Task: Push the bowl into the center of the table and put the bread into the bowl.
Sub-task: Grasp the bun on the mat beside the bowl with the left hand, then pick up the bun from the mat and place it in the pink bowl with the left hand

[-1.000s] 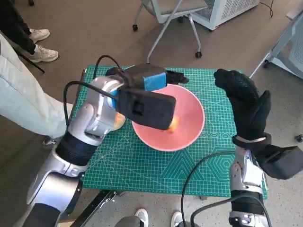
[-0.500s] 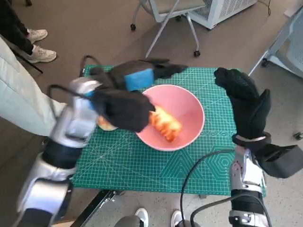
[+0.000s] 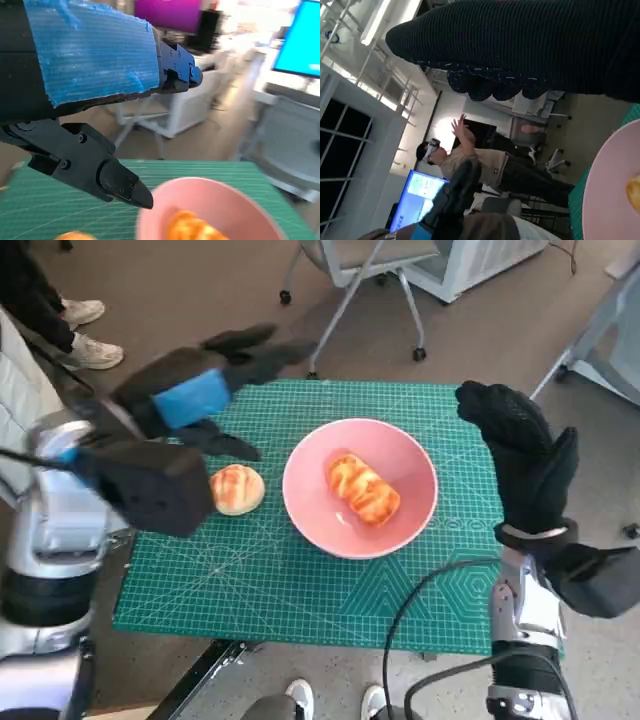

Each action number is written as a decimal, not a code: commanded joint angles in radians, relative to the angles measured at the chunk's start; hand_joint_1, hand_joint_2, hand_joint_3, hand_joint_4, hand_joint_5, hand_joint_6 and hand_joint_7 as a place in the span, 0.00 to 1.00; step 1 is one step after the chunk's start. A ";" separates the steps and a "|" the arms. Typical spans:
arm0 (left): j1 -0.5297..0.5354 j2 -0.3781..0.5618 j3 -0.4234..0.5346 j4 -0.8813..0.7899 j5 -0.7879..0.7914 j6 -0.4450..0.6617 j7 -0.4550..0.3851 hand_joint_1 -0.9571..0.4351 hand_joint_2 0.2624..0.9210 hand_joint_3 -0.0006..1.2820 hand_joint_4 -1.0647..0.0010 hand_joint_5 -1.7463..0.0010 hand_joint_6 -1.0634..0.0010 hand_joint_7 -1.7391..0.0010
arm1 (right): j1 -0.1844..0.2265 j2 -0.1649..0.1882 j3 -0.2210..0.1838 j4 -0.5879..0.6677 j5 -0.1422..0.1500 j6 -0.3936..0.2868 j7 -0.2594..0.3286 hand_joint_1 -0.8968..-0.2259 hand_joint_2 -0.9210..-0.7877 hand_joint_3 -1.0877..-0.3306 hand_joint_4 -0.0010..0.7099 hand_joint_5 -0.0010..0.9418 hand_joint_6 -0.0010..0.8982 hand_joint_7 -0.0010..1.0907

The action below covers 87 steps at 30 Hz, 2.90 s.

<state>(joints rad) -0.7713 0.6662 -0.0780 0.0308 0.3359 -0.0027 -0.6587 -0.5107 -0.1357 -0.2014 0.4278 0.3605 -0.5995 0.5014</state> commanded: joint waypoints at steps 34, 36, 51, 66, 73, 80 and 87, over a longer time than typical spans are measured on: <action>-0.069 0.001 -0.180 0.600 0.088 -0.263 0.023 0.57 0.66 0.00 0.94 1.00 0.80 1.00 | 0.061 -0.036 -0.001 -0.041 -0.001 0.017 0.021 0.32 0.00 0.40 0.25 0.00 0.03 0.44; -0.072 -0.004 -0.190 0.617 0.100 -0.258 0.027 0.57 0.66 0.00 0.94 1.00 0.80 1.00 | 0.062 -0.039 -0.001 -0.040 -0.003 0.016 0.021 0.32 0.00 0.40 0.25 0.00 0.03 0.44; -0.114 -0.067 -0.287 0.825 0.211 -0.226 0.116 0.57 0.68 0.00 0.90 0.99 0.78 0.99 | 0.061 -0.049 -0.001 -0.029 -0.011 0.014 0.017 0.31 0.00 0.38 0.25 0.00 0.01 0.45; -0.158 -0.139 -0.395 1.049 0.310 -0.226 0.210 0.66 0.80 0.03 0.58 0.97 0.54 0.97 | 0.063 -0.048 0.004 -0.039 -0.001 0.031 0.022 0.31 0.00 0.38 0.25 0.00 0.01 0.45; -0.143 -0.117 -0.400 1.077 0.317 -0.338 0.360 0.69 0.97 0.07 0.35 0.47 0.48 0.49 | 0.061 -0.046 0.006 -0.032 0.001 0.029 0.025 0.31 0.00 0.38 0.25 0.00 0.01 0.45; -0.149 -0.100 -0.392 1.082 0.305 -0.376 0.382 0.69 1.00 0.05 0.34 0.33 0.41 0.36 | 0.060 -0.043 0.009 -0.034 0.000 0.030 0.024 0.31 0.00 0.38 0.24 0.00 0.00 0.46; -0.149 -0.068 -0.375 1.040 0.285 -0.387 0.362 0.69 1.00 0.05 0.36 0.29 0.38 0.38 | 0.059 -0.041 0.011 -0.032 0.001 0.029 0.023 0.31 0.00 0.37 0.24 0.00 0.00 0.46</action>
<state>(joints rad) -0.9256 0.5674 -0.4651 1.0896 0.6295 -0.3818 -0.2811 -0.4692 -0.1804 -0.1928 0.3873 0.3555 -0.5833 0.5174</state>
